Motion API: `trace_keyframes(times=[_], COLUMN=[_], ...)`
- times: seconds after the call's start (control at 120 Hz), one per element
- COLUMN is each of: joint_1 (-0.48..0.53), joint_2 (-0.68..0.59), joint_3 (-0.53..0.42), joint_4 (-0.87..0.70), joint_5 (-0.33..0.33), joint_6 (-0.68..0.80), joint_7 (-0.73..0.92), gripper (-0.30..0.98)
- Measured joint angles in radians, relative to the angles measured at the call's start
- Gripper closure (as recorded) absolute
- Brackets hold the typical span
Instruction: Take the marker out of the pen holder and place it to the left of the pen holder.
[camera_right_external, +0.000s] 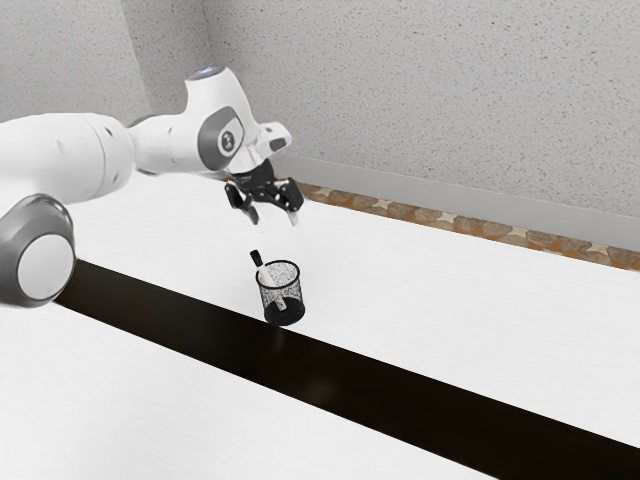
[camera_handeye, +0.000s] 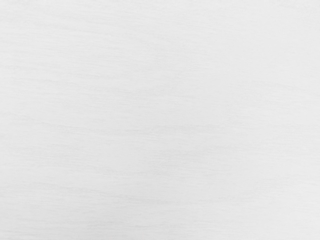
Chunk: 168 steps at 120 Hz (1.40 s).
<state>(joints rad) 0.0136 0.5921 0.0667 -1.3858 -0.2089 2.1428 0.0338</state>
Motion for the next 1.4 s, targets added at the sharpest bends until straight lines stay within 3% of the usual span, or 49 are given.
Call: trace_keyframes(times=[0.192,0.45,0.592,0.792,0.992,1.25,1.4], joint_1=[0.03,0.04,0.041,0.05,0.057,0.067,0.07], joint_2=[-0.03,-0.1,-0.129,-0.164,-0.184,-0.192,-0.198], joint_3=[-0.005,-0.028,-0.039,-0.054,-0.057,-0.061,-0.066], joint_4=[-0.128,-0.258,-0.294,-0.373,-0.389,-0.403,-0.402], joint_5=[-0.062,-0.095,-0.1,-0.171,-0.194,-0.2,-0.2], joint_6=[0.037,0.079,0.093,0.118,0.131,0.136,0.136], joint_7=[0.02,0.039,0.046,0.054,0.059,0.065,0.067], gripper=[0.0,0.0,0.0,0.0,0.0,0.38,0.53])
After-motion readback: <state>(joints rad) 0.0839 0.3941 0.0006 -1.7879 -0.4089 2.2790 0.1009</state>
